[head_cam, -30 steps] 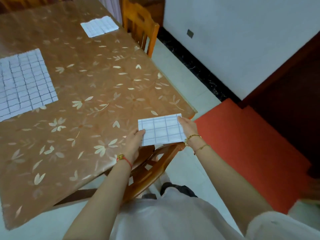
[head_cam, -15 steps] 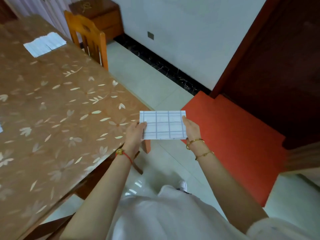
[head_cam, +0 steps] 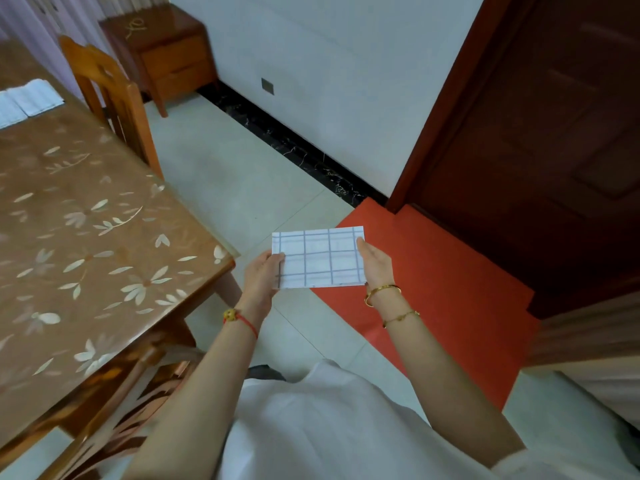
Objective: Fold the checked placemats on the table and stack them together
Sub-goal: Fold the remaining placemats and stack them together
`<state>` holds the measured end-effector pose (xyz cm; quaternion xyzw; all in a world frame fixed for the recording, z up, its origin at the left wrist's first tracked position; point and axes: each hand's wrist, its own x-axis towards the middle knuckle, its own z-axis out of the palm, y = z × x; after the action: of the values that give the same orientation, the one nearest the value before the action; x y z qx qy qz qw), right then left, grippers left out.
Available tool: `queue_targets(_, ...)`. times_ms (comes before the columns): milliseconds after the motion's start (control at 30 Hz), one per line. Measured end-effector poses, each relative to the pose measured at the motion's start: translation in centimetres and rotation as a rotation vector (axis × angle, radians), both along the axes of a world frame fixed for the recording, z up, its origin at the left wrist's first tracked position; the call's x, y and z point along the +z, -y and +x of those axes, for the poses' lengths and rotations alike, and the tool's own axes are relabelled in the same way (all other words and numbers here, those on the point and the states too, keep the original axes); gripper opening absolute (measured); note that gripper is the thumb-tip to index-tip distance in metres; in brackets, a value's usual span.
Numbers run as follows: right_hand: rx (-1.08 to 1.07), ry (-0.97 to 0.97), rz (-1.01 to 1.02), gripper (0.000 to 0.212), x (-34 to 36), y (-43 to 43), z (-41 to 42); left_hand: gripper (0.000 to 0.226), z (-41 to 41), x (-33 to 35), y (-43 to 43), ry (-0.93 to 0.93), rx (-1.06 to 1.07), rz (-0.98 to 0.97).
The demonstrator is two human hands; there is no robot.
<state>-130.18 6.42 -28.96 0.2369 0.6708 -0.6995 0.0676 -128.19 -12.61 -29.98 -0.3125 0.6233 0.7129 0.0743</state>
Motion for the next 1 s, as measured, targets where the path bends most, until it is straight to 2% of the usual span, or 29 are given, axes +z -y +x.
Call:
queue_targets(333,-0.006,0.016,-0.033,0.043,-2.7,-3.7,-6.4,0.013,-6.3,-1.0,-3.3,-0.005,0.0,0.006)
queue_targets(433,0.0,0.003,-0.035,0.056,-3.6,-4.8,-9.0,0.014,-9.0,-1.5,-4.1,-0.01,-0.021,0.042)
queue_targets(533,0.002,-0.012,-0.025,0.054,-4.0,-5.6,-12.7,0.014,-12.7,-1.9,-4.7,-0.016,-0.034,0.069)
queue_targets(700,0.007,-0.017,-0.023,0.069,-4.2,-6.4,-20.3,0.018,-20.3,-1.0,-5.4,-0.06,-0.025,0.073)
queue_targets(733,0.004,-0.009,-0.023,0.064,-4.3,-6.4,-22.1,0.017,-21.9,-1.0,-5.3,-0.069,-0.024,0.069)
queue_targets(867,0.016,-0.005,-0.046,0.024,-3.3,-6.3,-28.0,0.016,-27.8,-0.6,-5.0,-0.08,-0.027,0.053)
queue_targets(1000,0.027,-0.02,-0.081,0.02,-2.9,-5.6,-32.4,0.015,-32.2,-0.8,-4.3,-0.072,-0.026,0.047)
